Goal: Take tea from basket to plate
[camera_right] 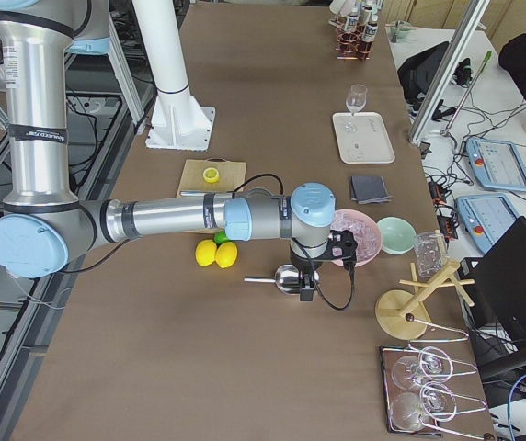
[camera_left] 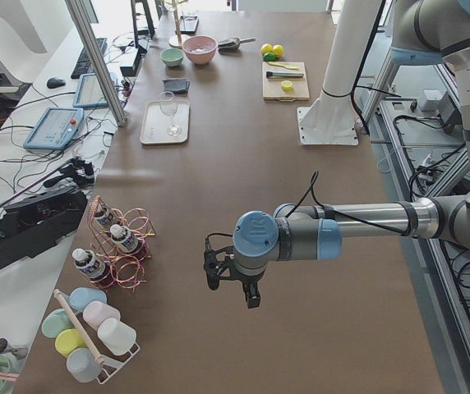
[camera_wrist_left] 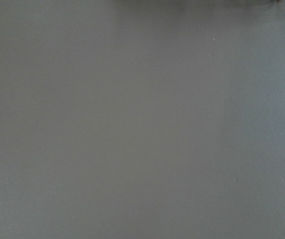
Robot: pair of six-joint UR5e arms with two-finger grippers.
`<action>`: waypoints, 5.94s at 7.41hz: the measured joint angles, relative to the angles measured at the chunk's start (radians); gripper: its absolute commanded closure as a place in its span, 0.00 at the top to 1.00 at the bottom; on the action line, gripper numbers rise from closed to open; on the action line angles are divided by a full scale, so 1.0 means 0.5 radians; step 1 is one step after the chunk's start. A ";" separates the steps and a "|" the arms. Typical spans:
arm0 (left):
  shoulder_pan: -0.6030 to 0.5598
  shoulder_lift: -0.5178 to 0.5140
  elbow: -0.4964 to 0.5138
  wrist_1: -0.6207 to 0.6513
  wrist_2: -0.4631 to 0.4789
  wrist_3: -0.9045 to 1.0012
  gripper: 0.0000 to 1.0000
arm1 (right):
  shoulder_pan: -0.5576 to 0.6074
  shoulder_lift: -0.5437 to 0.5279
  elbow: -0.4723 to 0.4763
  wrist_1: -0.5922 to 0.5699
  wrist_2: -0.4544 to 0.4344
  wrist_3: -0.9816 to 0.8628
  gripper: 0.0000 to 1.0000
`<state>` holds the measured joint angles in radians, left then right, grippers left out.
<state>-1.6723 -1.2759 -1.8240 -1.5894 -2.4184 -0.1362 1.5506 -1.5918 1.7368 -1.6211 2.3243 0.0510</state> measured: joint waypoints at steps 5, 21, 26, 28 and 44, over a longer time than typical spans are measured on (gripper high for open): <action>0.183 -0.204 -0.073 0.169 0.290 -0.005 0.99 | -0.020 -0.001 0.019 -0.001 0.012 0.015 1.00; 0.156 -1.922 1.433 0.257 0.318 -3.041 0.98 | -0.001 -0.076 -0.012 -0.003 0.008 0.017 1.00; 0.243 -1.951 1.465 0.125 0.315 -3.295 0.89 | 0.001 -0.060 0.020 -0.001 0.018 0.022 1.00; 0.262 -1.952 1.464 0.118 0.313 -3.304 0.77 | 0.001 -0.058 0.025 -0.001 0.022 0.019 1.00; 0.284 -1.879 -0.229 1.735 -0.006 -3.586 0.00 | 0.001 -0.059 0.033 -0.004 0.052 0.017 1.00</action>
<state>-1.5300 -2.2152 -1.9387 -0.7219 -2.4216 -1.9293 1.5508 -1.6213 1.7533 -1.6230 2.3501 0.0596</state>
